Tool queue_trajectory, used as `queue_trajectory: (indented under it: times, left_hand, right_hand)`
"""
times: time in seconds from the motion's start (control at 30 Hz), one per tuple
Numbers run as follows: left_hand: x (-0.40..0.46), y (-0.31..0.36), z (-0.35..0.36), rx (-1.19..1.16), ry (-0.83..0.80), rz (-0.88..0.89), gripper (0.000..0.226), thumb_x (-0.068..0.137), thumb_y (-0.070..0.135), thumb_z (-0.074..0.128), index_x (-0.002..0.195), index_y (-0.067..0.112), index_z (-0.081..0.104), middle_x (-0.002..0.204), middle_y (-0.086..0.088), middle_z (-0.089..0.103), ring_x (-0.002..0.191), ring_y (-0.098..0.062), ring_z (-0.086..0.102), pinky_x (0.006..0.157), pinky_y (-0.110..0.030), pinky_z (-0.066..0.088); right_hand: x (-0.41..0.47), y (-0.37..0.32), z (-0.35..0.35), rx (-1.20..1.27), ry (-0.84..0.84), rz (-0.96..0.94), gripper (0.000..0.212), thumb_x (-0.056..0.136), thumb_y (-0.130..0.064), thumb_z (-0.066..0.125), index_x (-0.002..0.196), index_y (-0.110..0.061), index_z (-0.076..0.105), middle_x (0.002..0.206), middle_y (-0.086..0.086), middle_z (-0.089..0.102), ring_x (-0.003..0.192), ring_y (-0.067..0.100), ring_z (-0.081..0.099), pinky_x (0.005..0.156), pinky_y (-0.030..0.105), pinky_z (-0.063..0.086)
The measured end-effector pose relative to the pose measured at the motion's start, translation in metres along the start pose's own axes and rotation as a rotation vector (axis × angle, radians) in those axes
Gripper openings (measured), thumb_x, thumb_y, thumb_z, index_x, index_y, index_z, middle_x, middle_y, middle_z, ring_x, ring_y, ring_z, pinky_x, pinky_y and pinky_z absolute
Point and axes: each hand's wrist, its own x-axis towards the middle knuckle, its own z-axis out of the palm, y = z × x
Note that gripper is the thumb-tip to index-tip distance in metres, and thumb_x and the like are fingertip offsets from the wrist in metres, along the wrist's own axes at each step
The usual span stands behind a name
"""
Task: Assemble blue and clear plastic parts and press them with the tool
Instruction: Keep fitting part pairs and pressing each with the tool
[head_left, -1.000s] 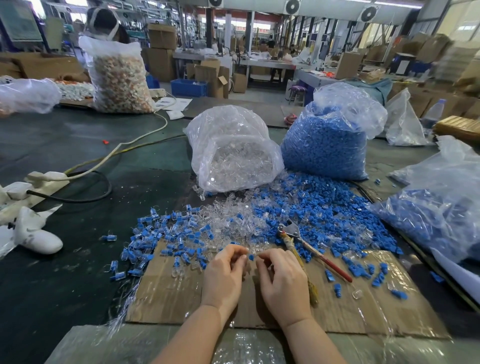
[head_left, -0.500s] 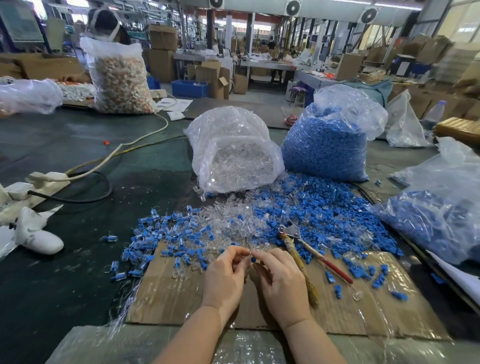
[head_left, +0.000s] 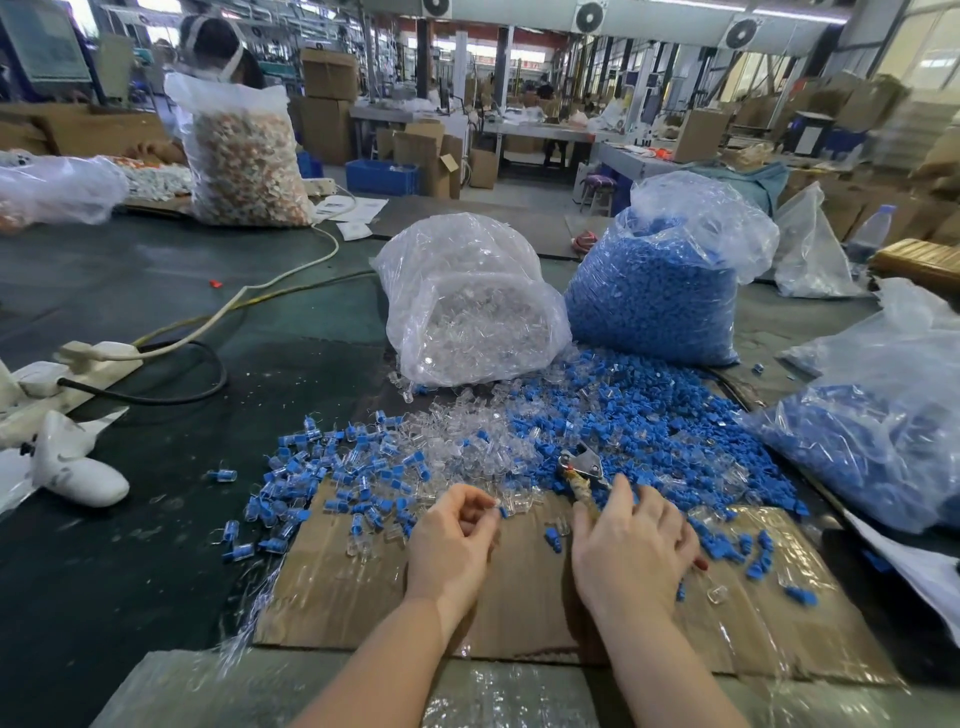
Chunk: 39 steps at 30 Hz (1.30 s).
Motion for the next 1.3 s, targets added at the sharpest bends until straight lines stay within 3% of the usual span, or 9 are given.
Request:
queue_trajectory:
  times: [0.13,0.47,0.57,0.67,0.73,0.87,1.03,1.17,1.3]
  left_hand:
    - [0.002,0.004,-0.001,-0.042,-0.012,-0.044,0.011,0.088,0.010,0.059,0.087,0.022,0.058,0.082,-0.003,0.063,0.071,-0.011,0.060,0.056,-0.010,0.046]
    - [0.007,0.019,-0.010,-0.326,-0.038,-0.241,0.008,0.088,0.006,0.058,0.096,0.009,0.060,0.077,-0.008,0.060,0.058,-0.011,0.054,0.053,-0.024,0.045]
    - [0.011,0.022,-0.013,-0.343,-0.022,-0.281,0.007,0.088,0.010,0.060,0.095,0.010,0.061,0.072,-0.002,0.060,0.046,-0.004,0.051,0.042,-0.019,0.039]
    - [0.015,0.025,-0.015,-0.402,-0.023,-0.317,0.007,0.087,0.012,0.061,0.094,0.011,0.062,0.061,0.000,0.059,0.040,-0.005,0.047,0.037,-0.019,0.035]
    - [0.020,0.028,-0.016,-0.401,0.002,-0.320,0.006,0.087,0.009,0.061,0.092,0.010,0.063,0.069,-0.003,0.059,0.045,-0.005,0.049,0.038,-0.017,0.038]
    - [0.029,0.029,-0.017,-0.396,0.039,-0.338,0.005,0.086,0.007,0.062,0.089,0.011,0.063,0.077,-0.008,0.061,0.051,-0.008,0.051,0.042,-0.018,0.041]
    - [0.034,0.026,-0.019,-0.387,0.084,-0.360,0.006,0.086,0.005,0.062,0.090,0.008,0.064,0.077,-0.009,0.063,0.055,-0.012,0.052,0.045,-0.022,0.043]
    - [0.036,0.028,-0.020,-0.375,0.089,-0.363,0.005,0.086,0.003,0.061,0.089,0.007,0.063,0.076,-0.010,0.063,0.055,-0.014,0.052,0.049,-0.025,0.046]
    - [0.036,0.030,-0.021,-0.352,0.093,-0.361,0.004,0.086,0.004,0.061,0.088,0.007,0.064,0.078,-0.011,0.064,0.056,-0.013,0.053,0.051,-0.023,0.048]
  right_hand:
    - [0.011,0.015,0.001,-0.085,-0.249,0.057,0.073,0.091,-0.064,0.020,0.149,-0.020,0.009,0.153,0.006,0.023,0.139,0.028,0.021,0.111,0.056,0.012]
    - [0.007,0.002,-0.027,-0.211,-0.085,-0.183,0.044,0.099,-0.045,0.024,0.127,-0.014,0.039,0.122,0.007,0.051,0.110,0.025,0.049,0.089,0.032,0.043]
    - [0.010,-0.003,-0.043,0.021,-0.175,-0.299,0.040,0.099,-0.046,0.022,0.106,-0.016,0.048,0.104,0.003,0.055,0.094,0.021,0.053,0.080,0.031,0.045]
    - [0.010,-0.010,-0.059,0.474,-0.499,-0.285,0.041,0.099,-0.042,0.033,0.073,-0.013,0.046,0.066,-0.002,0.047,0.056,0.013,0.042,0.055,0.027,0.035]
    - [0.007,-0.013,-0.066,0.668,-0.647,-0.254,0.040,0.099,-0.037,0.039,0.065,-0.015,0.041,0.061,0.003,0.044,0.054,0.018,0.037,0.055,0.028,0.030]
    - [0.003,-0.015,-0.069,0.797,-0.777,-0.159,0.033,0.098,-0.036,0.040,0.074,-0.013,0.045,0.074,0.011,0.050,0.066,0.022,0.047,0.060,0.034,0.042]
    - [0.005,-0.015,-0.072,0.830,-0.905,-0.073,0.035,0.095,-0.039,0.047,0.104,-0.006,0.052,0.085,0.008,0.058,0.073,0.017,0.057,0.062,0.027,0.053]
    - [0.006,-0.014,-0.072,0.768,-0.992,-0.155,0.008,0.088,-0.013,0.054,0.094,-0.010,0.051,0.085,0.007,0.051,0.077,0.020,0.051,0.070,0.030,0.049]
    - [0.006,-0.016,-0.071,0.720,-0.982,-0.157,0.017,0.084,-0.003,0.049,0.101,-0.008,0.049,0.088,0.009,0.051,0.080,0.021,0.050,0.071,0.032,0.047]
